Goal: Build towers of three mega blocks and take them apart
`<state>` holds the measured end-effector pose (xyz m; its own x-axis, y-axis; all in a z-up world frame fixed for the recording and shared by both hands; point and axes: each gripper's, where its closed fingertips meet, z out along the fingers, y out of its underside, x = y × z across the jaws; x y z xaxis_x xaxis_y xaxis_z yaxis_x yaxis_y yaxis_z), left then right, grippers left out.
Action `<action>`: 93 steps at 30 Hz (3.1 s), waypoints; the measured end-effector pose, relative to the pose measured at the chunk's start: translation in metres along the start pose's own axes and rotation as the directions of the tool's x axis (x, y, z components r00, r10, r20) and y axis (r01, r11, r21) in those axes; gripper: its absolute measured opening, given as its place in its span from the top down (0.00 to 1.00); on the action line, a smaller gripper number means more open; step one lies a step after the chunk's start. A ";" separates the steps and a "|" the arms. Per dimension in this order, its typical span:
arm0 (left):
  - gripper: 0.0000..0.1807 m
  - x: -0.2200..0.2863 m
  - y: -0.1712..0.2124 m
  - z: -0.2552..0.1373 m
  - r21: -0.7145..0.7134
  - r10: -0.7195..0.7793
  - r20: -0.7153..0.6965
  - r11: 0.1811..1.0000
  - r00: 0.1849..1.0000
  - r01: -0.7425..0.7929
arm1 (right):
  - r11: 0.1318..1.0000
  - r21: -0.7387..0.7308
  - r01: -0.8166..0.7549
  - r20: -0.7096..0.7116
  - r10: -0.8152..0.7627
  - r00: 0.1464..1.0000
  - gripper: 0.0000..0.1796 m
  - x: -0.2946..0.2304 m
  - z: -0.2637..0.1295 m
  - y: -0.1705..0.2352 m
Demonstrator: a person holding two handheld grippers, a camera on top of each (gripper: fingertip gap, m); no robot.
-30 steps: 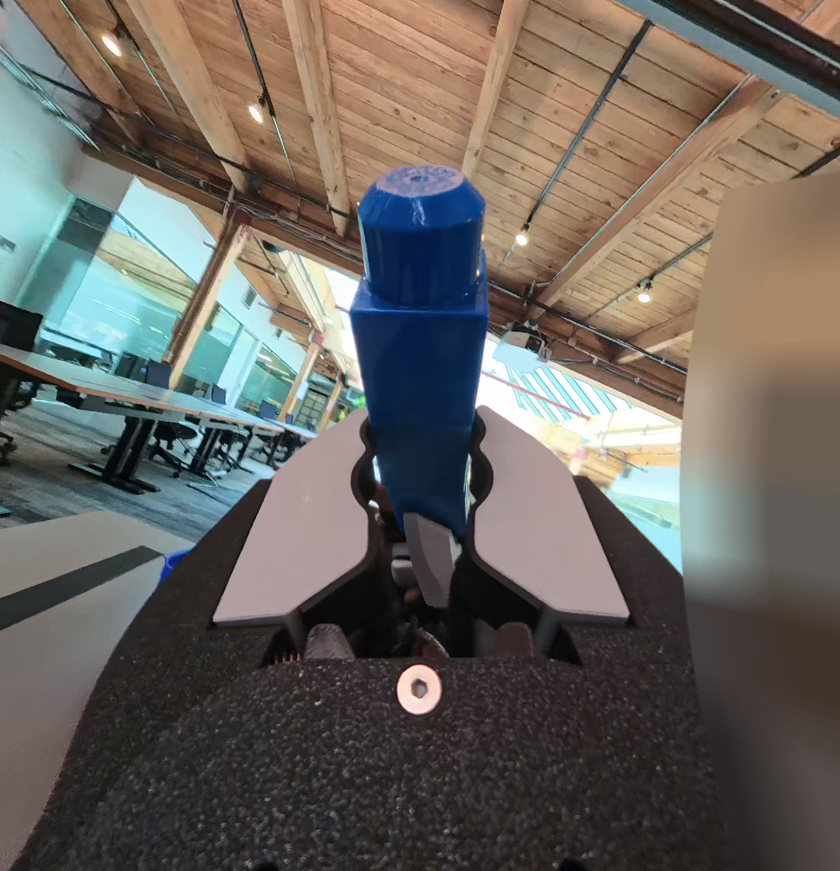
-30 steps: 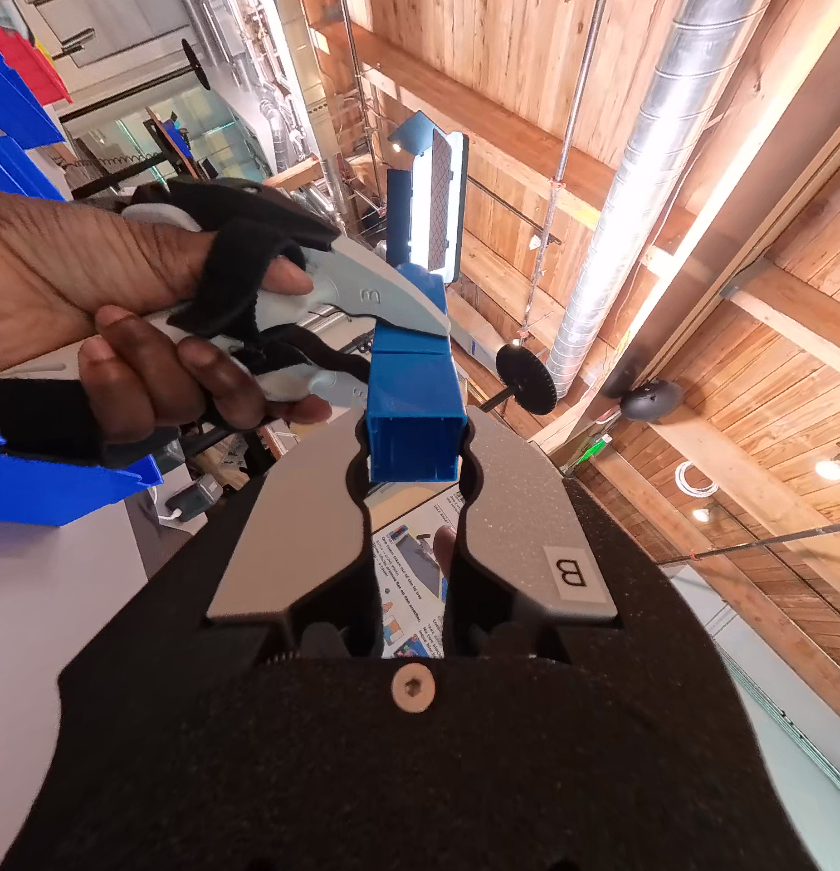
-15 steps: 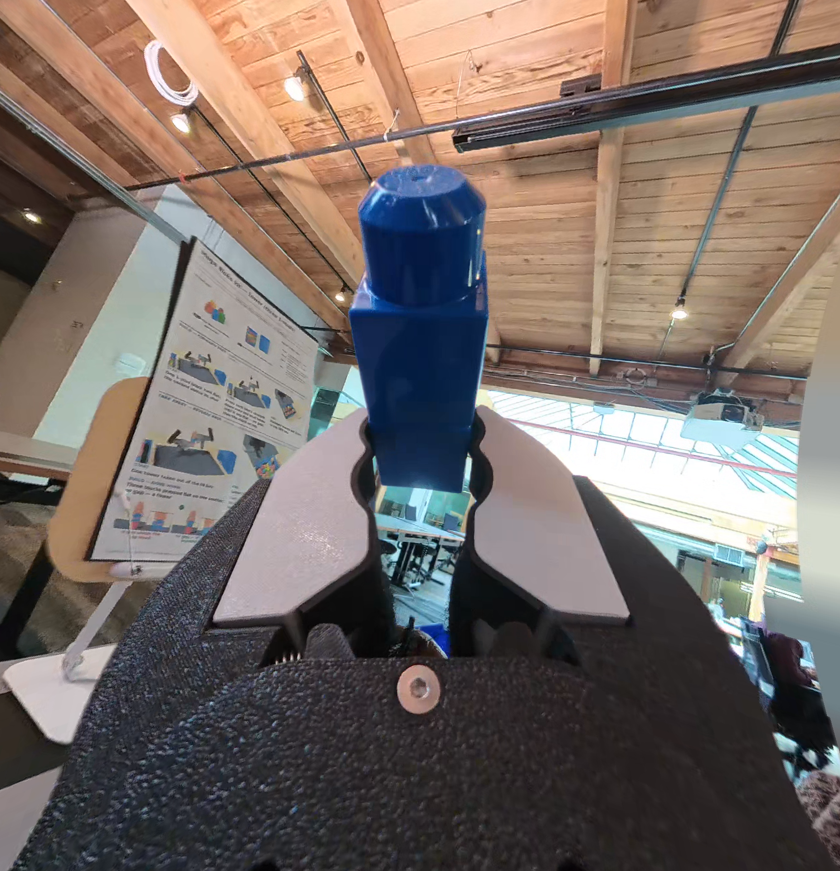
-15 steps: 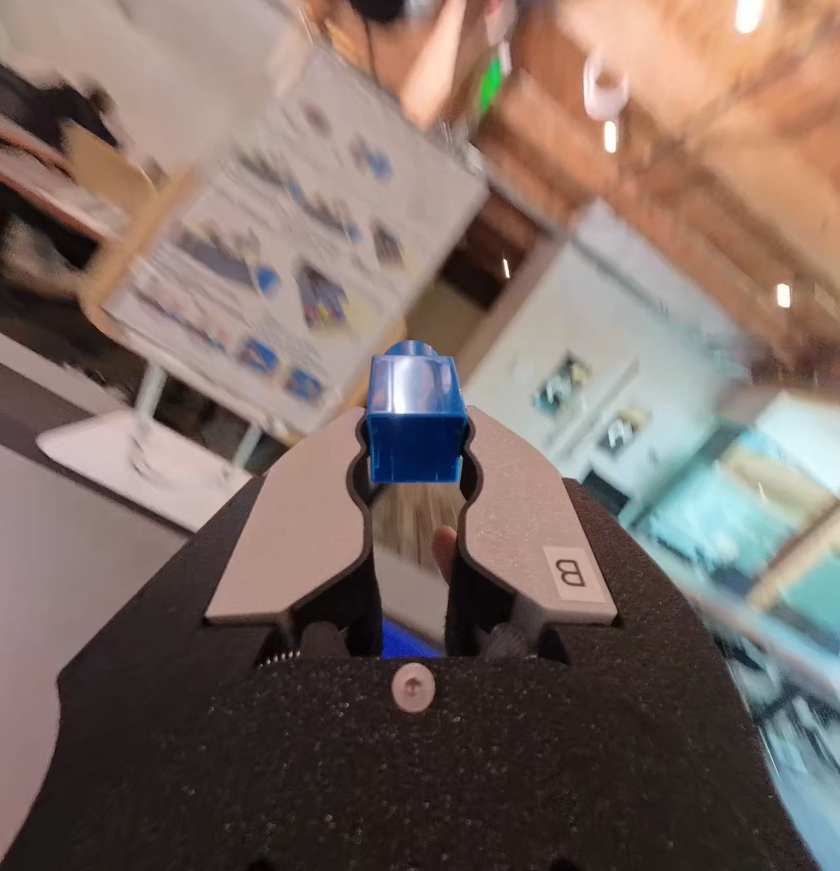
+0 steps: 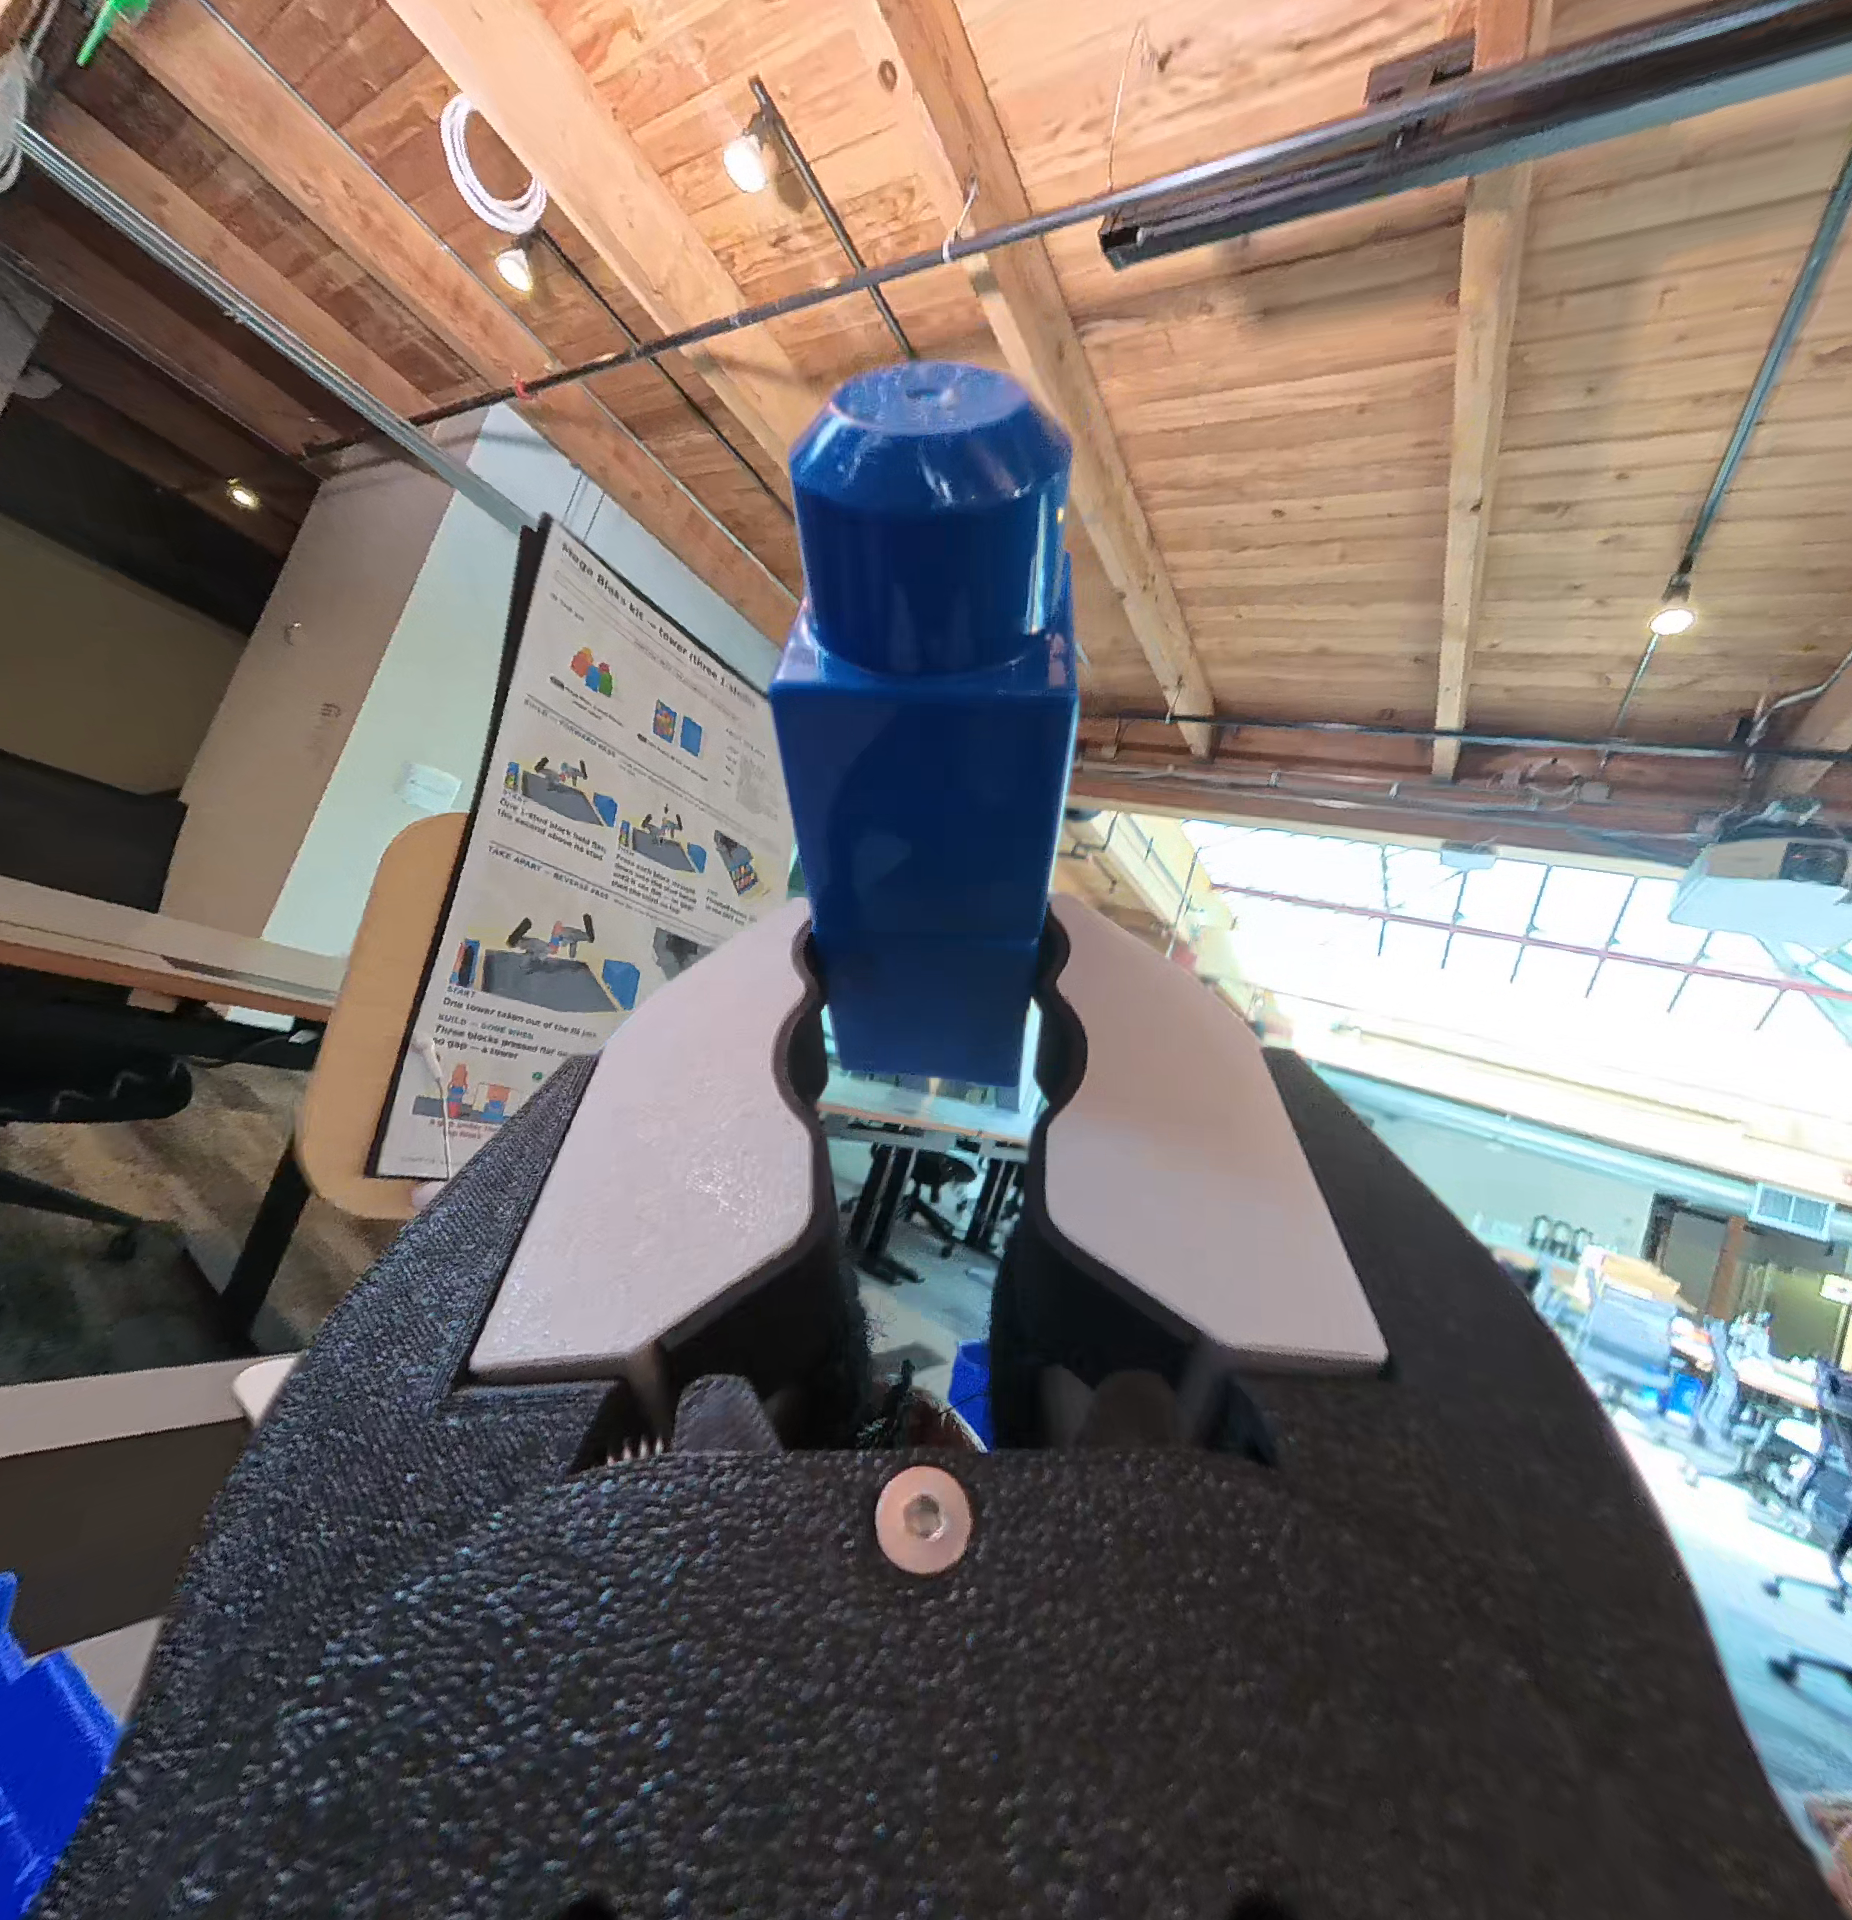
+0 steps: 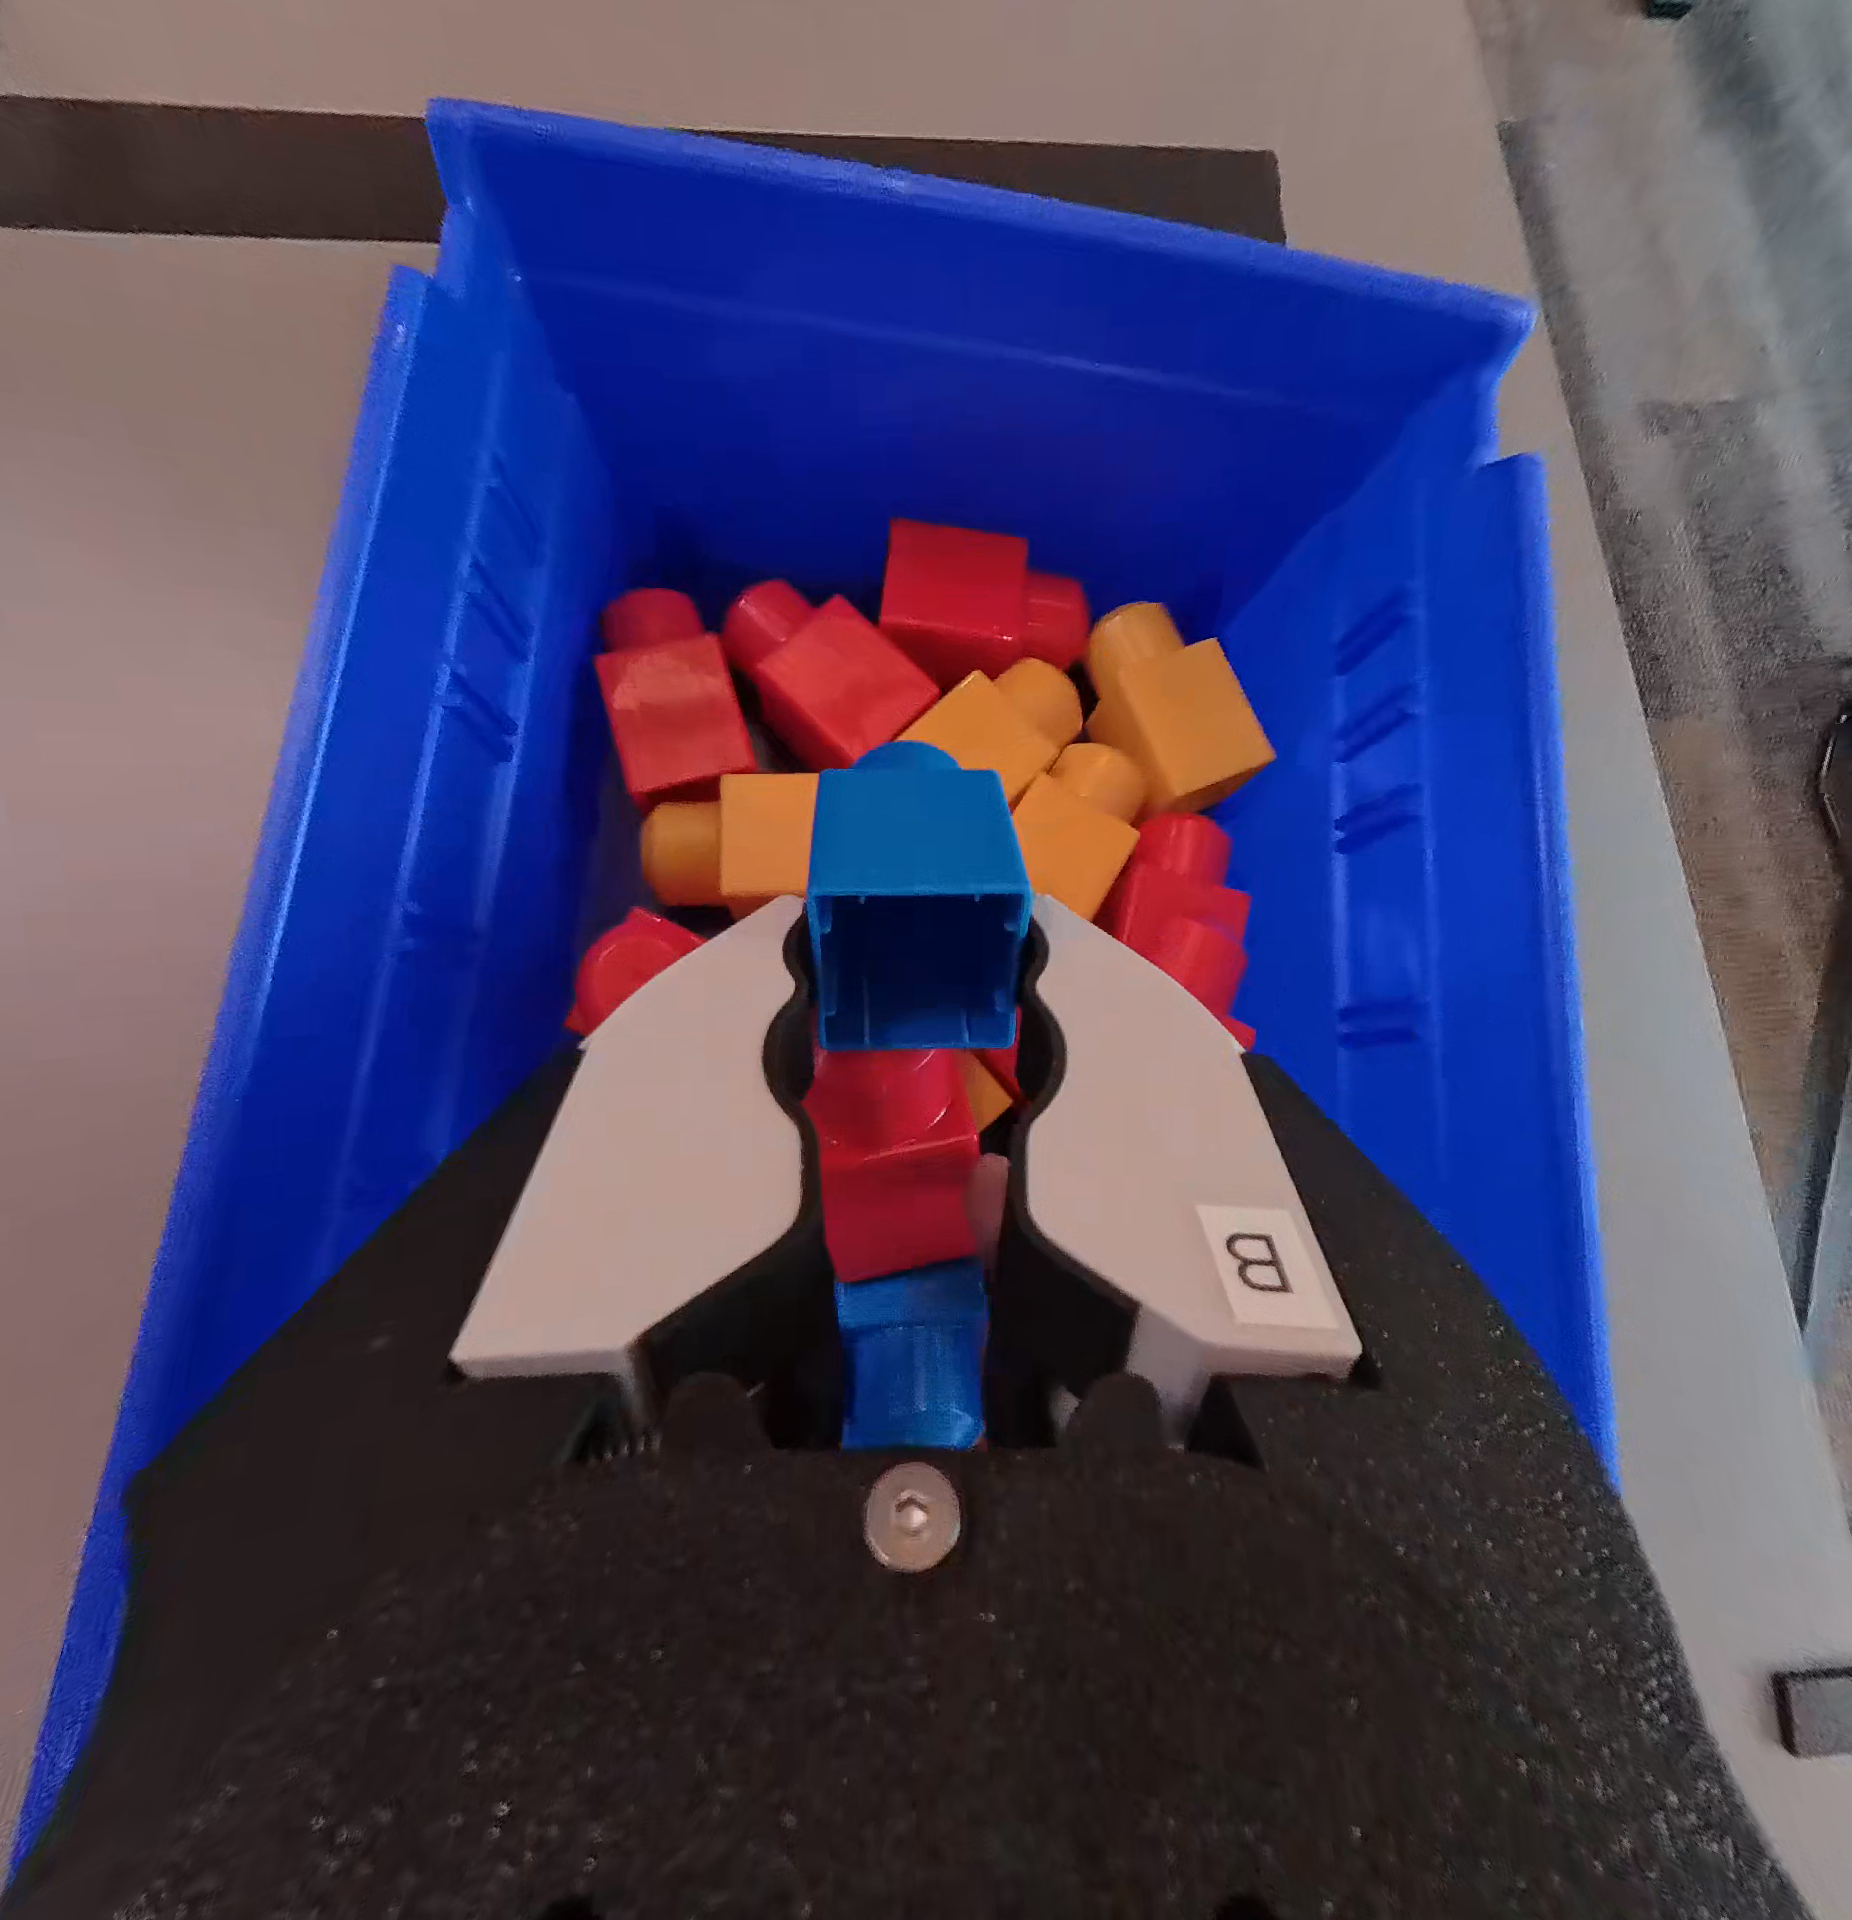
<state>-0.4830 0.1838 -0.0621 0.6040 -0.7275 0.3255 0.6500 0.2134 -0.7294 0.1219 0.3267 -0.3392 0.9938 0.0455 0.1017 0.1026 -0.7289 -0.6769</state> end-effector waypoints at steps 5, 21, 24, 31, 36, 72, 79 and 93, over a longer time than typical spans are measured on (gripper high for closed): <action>0.80 -0.003 0.029 0.013 -0.184 0.213 0.079 0.963 0.974 -0.195 | 0.999 0.042 -0.006 -0.045 0.008 0.999 0.66 0.006 -0.015 -0.011; 0.80 0.015 0.132 0.080 -0.544 0.985 -0.100 0.065 0.142 -0.837 | 0.462 0.871 -0.167 0.450 -0.613 0.650 0.61 -0.250 -0.266 -0.141; 0.80 0.026 0.145 0.088 -0.520 0.987 -0.157 -0.102 -0.022 -0.848 | 0.456 0.878 -0.145 0.461 -0.723 0.514 0.61 -0.313 -0.289 -0.124; 0.80 0.047 0.168 0.094 -0.427 0.948 -0.258 -0.285 -0.186 -0.858 | 0.438 0.899 0.012 0.350 -0.734 0.582 0.72 -0.371 -0.267 -0.120; 0.80 0.046 0.172 0.092 -0.400 0.938 -0.299 -0.291 -0.176 -0.869 | 0.429 0.900 0.077 0.312 -0.757 0.574 0.81 -0.372 -0.264 -0.116; 0.80 -0.031 0.033 0.012 -0.512 0.825 0.276 0.561 0.494 -0.651 | 0.914 -0.402 0.059 -0.133 -0.123 0.983 0.81 0.033 -0.063 0.080; 0.80 -0.024 0.043 0.018 -0.494 0.794 0.225 0.592 0.565 -0.636 | 0.918 -0.396 0.025 -0.162 -0.097 0.982 0.73 0.036 -0.062 0.077; 0.80 0.084 0.103 0.084 -0.232 -0.340 -0.255 0.930 0.905 0.284 | 0.296 0.930 0.219 0.026 -0.646 0.763 0.72 -0.220 -0.262 -0.133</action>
<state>-0.3267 0.1994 -0.0597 0.2084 -0.8972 0.3893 0.6695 -0.1592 -0.7255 -0.1216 0.2340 -0.0804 0.6927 0.5237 0.4959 0.2878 0.4297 -0.8559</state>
